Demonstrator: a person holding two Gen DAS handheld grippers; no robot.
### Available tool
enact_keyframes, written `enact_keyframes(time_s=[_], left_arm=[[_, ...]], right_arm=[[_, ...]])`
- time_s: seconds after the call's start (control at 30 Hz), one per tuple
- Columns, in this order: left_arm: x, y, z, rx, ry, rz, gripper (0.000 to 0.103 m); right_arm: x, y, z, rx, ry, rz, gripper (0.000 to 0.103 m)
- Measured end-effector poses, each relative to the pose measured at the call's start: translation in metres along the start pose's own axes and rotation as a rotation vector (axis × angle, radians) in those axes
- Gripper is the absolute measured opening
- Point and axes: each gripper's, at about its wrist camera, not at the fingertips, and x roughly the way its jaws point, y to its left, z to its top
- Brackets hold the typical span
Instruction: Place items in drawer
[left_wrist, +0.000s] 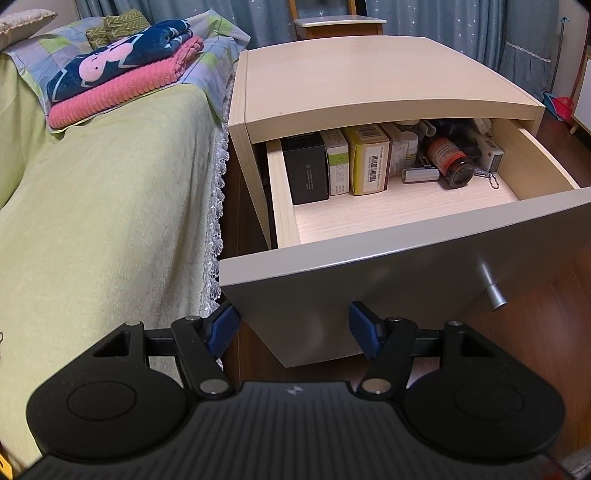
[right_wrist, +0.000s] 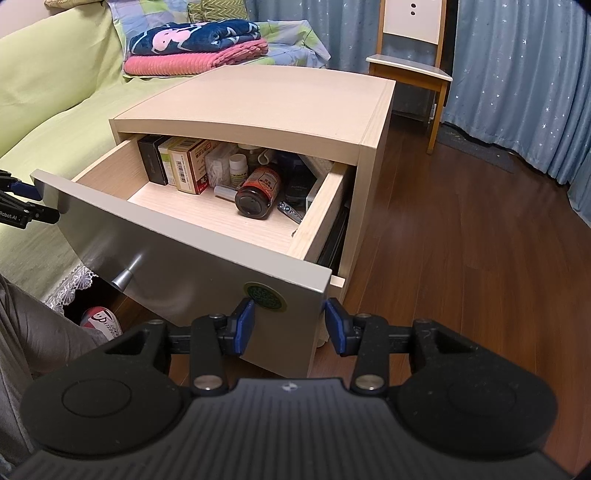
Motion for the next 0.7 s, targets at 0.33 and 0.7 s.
enact_keyframes(time_s=[0.33,0.7], left_arm=[[0.0026,-0.0008,0.0025,-0.005,-0.002,0.008,0.066],[0.0058,0.0004,0.0075,-0.025,-0.009,0.01,0.066]], right_arm=[[0.0043,-0.0029,0.0049,-0.002,-0.005,0.002,0.038],[0.0113,-0.0032,0.0097,-0.003,-0.01,-0.006,0.038]])
